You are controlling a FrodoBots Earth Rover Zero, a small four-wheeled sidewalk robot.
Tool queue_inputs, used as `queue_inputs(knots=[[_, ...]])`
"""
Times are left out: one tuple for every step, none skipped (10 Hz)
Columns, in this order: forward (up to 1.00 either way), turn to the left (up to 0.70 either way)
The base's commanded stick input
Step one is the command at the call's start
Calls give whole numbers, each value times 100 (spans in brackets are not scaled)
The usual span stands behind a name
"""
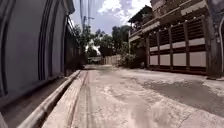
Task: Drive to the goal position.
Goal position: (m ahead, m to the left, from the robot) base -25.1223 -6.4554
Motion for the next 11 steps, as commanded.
queue_inputs(knots=[[0,0],[0,0],[0,0],[0,0],[0,-31],[11,-65],[43,-49],[70,-35],[70,-35],[70,-35],[70,-35]])
